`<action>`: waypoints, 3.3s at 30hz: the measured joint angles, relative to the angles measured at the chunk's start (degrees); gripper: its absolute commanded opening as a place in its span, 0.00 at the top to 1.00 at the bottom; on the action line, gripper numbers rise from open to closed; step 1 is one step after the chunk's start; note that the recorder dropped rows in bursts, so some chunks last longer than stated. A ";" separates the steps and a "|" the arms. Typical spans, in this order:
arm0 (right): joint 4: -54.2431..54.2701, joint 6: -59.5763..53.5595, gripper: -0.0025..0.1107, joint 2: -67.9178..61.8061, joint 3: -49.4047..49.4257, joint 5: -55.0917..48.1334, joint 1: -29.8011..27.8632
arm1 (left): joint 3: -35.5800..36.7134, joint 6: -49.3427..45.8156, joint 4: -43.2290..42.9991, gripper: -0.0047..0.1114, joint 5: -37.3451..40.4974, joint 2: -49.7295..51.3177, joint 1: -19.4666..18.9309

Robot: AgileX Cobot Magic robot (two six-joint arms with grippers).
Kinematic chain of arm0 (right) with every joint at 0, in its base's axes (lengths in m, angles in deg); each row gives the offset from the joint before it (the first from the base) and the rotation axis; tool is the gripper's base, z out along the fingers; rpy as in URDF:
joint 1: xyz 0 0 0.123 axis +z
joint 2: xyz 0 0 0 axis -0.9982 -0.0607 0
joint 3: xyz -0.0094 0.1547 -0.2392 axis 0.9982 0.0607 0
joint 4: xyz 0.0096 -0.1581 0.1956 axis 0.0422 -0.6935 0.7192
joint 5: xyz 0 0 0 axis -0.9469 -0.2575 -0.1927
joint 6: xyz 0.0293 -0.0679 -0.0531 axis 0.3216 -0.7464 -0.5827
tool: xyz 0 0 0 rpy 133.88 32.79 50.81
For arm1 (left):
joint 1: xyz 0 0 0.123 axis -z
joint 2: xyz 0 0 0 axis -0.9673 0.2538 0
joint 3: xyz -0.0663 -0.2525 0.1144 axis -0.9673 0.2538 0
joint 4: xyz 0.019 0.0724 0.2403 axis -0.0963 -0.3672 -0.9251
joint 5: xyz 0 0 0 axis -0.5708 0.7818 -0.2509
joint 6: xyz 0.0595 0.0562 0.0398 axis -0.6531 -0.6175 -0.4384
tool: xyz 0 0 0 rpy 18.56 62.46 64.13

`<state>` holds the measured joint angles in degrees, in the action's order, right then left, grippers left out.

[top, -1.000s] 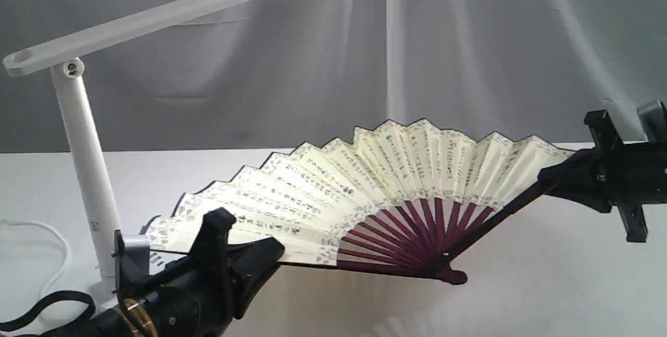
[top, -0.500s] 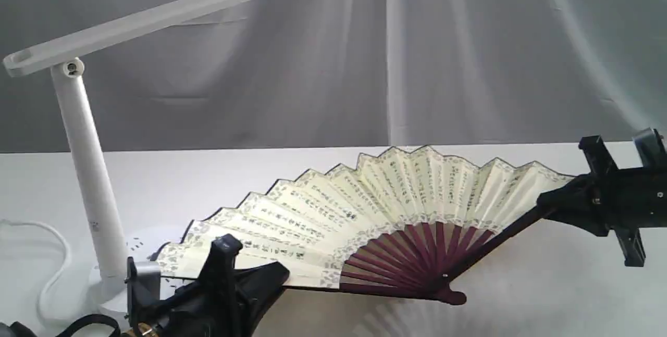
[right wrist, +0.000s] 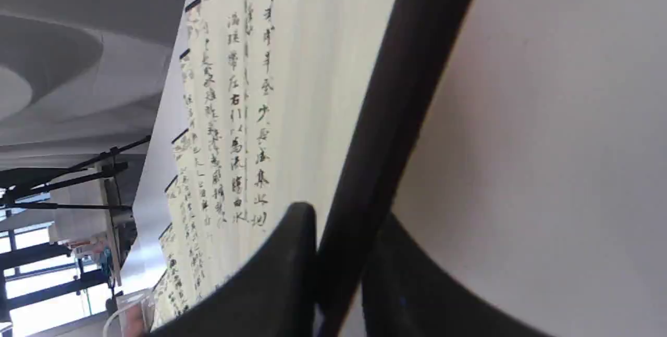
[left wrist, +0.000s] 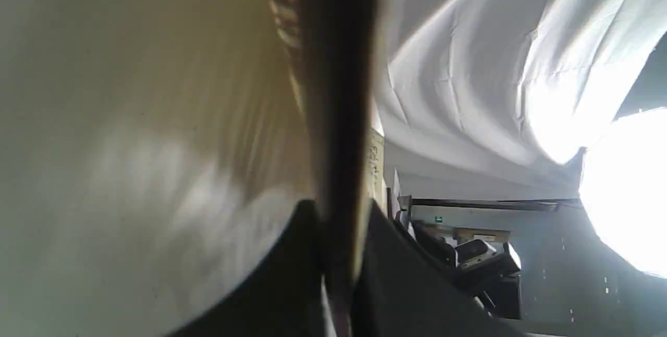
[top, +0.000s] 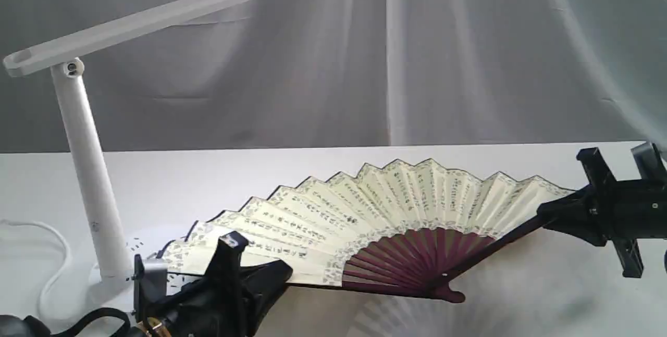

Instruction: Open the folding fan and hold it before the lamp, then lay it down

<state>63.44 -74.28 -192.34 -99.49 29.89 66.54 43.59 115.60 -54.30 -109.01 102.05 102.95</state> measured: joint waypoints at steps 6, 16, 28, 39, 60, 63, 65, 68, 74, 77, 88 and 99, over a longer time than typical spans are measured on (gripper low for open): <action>-0.79 0.00 0.98 -0.09 0.00 1.14 0.00 | -0.64 0.00 0.11 0.96 3.26 0.00 0.00; -1.13 0.00 0.98 -0.21 0.00 1.50 0.00 | -0.87 0.49 0.11 0.96 4.35 0.00 0.00; -5.45 -1.37 0.70 -0.32 0.00 3.68 0.00 | -1.38 0.26 0.68 0.96 5.09 0.00 0.00; -9.16 0.74 0.51 -0.32 0.00 5.36 -2.57 | -3.99 -0.53 -0.15 0.96 8.46 1.54 0.00; -1.38 -9.49 0.51 5.80 0.00 -6.11 -5.47 | -10.26 3.06 -12.74 0.94 14.02 2.12 0.00; -1.38 -9.75 0.51 6.35 0.00 -6.63 -5.47 | -10.37 4.60 -13.94 0.88 16.81 2.12 0.00; -1.38 -9.87 0.51 6.35 0.00 -6.63 -5.47 | -10.37 4.88 -14.56 0.82 18.26 2.12 0.00; -1.82 -10.24 0.52 6.35 0.00 -6.03 -5.37 | -10.16 4.99 -15.77 0.73 20.21 2.27 0.00; -2.06 -10.65 0.52 6.35 0.00 -5.30 -4.73 | -10.16 4.99 -17.28 0.53 20.20 2.29 0.00; -2.19 -10.78 0.52 6.35 0.00 -5.30 -4.73 | -10.16 6.20 -19.37 0.43 19.69 2.29 -0.12; -2.28 -11.04 0.52 6.35 0.00 -5.16 -4.73 | -10.16 10.18 -33.32 0.38 15.38 1.07 -5.16; -2.28 -11.44 0.52 6.35 0.00 -5.42 -4.73 | -10.06 13.08 -47.88 0.39 30.65 -10.55 -6.82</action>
<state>61.16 -85.72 -185.99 -99.49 24.47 61.81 33.53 128.69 -102.18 -78.36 91.50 96.14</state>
